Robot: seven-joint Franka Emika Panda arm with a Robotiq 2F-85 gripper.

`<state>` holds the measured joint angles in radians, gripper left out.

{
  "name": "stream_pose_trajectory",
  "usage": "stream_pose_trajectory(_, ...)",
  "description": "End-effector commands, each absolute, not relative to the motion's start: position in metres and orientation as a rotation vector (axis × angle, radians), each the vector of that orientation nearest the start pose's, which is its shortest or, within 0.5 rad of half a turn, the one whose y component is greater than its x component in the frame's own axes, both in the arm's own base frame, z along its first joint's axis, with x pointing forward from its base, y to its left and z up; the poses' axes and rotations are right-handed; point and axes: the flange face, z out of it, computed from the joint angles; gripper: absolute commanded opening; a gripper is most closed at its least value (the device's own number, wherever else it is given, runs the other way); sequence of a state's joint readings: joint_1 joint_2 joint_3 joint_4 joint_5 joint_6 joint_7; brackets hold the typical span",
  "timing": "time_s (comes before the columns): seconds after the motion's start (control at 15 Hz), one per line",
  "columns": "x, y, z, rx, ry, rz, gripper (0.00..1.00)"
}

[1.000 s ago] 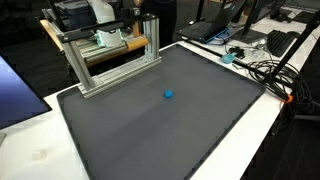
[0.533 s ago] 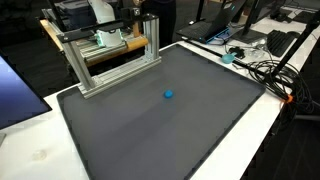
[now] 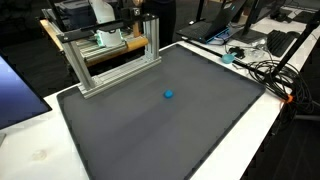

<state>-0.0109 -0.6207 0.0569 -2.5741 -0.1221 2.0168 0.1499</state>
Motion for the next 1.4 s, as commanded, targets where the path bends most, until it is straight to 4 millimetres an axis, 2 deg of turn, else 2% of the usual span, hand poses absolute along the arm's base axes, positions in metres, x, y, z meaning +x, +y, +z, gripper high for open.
stream_pose_trajectory(0.0, 0.355, 0.018, 0.459, -3.247, 0.064, -0.146, 1.00)
stream_pose_trajectory(0.27, 0.354, 0.015, 0.446, -3.240, 0.049, -0.138, 1.00)
stream_pose_trajectory(0.8, 0.351, 0.009, 0.431, -3.244, 0.044, -0.142, 1.00)
stream_pose_trajectory(1.33, 0.352, 0.002, 0.429, -3.235, 0.004, -0.115, 1.00)
